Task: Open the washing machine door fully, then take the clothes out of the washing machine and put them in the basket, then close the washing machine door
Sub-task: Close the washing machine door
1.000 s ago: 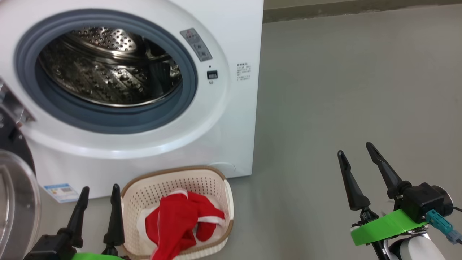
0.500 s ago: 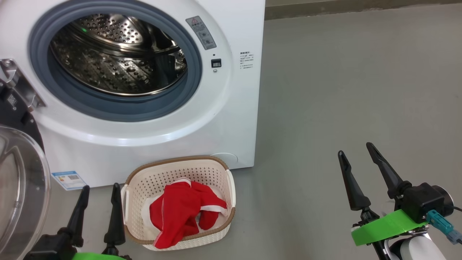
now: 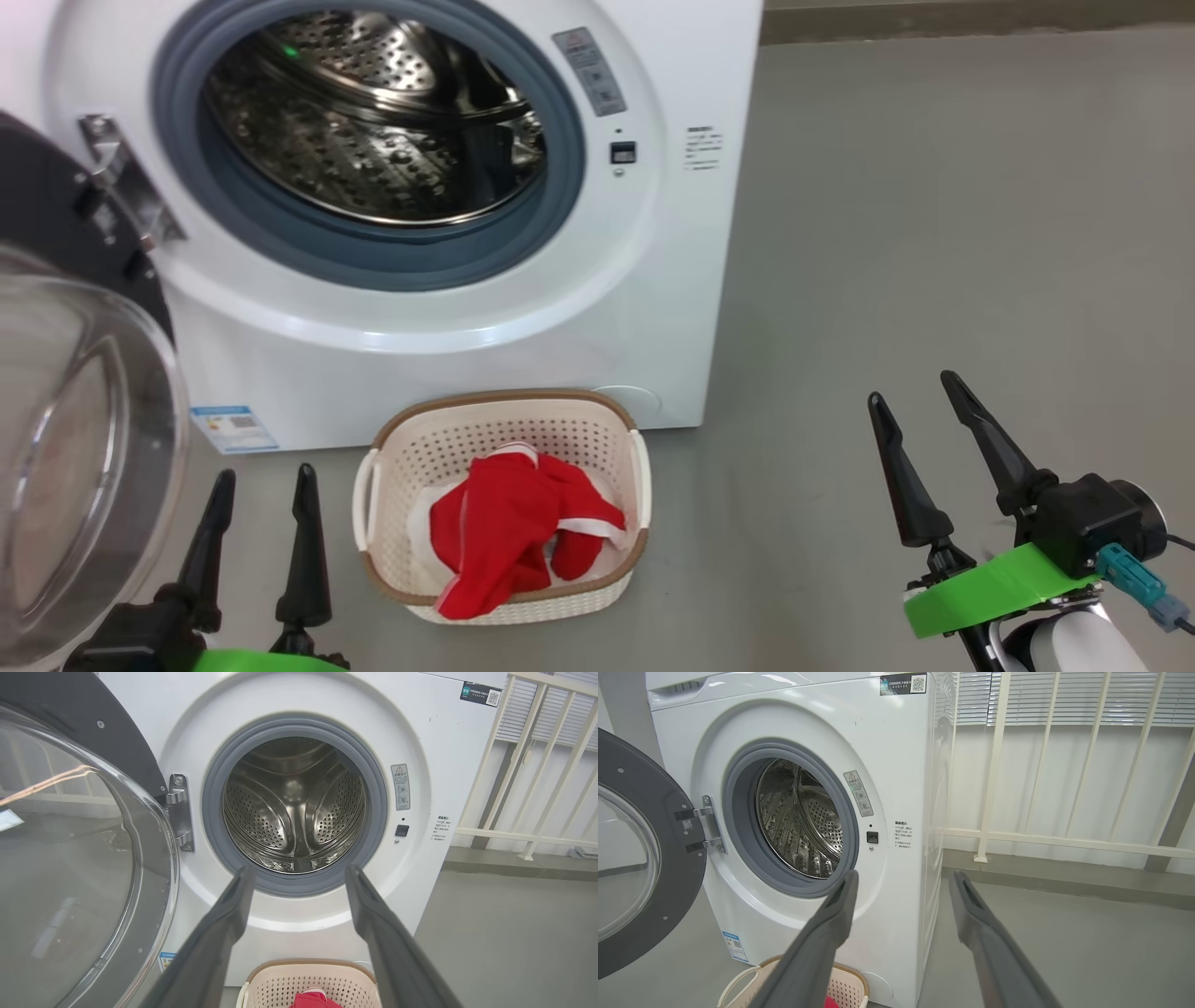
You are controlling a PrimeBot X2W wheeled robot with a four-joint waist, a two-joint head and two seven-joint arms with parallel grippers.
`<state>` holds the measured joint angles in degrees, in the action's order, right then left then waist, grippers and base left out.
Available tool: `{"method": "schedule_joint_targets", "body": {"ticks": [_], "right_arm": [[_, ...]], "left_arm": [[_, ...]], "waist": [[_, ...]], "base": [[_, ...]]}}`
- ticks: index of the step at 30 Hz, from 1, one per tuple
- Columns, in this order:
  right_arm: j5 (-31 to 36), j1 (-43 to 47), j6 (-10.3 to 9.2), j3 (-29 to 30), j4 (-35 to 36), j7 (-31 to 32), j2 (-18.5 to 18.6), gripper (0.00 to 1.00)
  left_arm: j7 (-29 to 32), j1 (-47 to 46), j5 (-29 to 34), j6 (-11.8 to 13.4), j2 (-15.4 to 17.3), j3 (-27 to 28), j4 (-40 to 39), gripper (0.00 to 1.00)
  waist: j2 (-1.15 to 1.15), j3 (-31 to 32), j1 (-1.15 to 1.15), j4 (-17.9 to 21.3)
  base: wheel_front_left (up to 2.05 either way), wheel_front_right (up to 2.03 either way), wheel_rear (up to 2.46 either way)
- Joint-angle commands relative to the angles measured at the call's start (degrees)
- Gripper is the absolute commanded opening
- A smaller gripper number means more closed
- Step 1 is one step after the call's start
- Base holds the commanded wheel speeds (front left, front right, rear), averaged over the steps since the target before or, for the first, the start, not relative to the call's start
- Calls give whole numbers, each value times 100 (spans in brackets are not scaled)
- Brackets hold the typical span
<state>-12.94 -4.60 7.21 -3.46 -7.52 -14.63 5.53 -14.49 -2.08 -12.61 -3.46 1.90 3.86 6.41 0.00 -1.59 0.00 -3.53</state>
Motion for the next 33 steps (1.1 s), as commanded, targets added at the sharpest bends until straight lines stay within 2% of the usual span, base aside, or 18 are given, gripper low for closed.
{"method": "schedule_joint_targets", "body": {"ticks": [1,19,33], "right_arm": [[-12,-104,28,-154,122,-37,76,100],[-55,-231,28,-410,70,-37,52,100],[-83,-218,28,-505,7,-37,-6,100]], "left_arm": [[-51,-9,-25,62,98,144,-198,100],[-51,74,151,367,99,189,-300,100],[-51,151,209,466,105,224,-307,100]], "waist": [[0,6,0,-206],[0,73,0,-1164],[0,198,0,-1629]], "base": [[0,0,0],[0,0,0],[0,0,0]]}}
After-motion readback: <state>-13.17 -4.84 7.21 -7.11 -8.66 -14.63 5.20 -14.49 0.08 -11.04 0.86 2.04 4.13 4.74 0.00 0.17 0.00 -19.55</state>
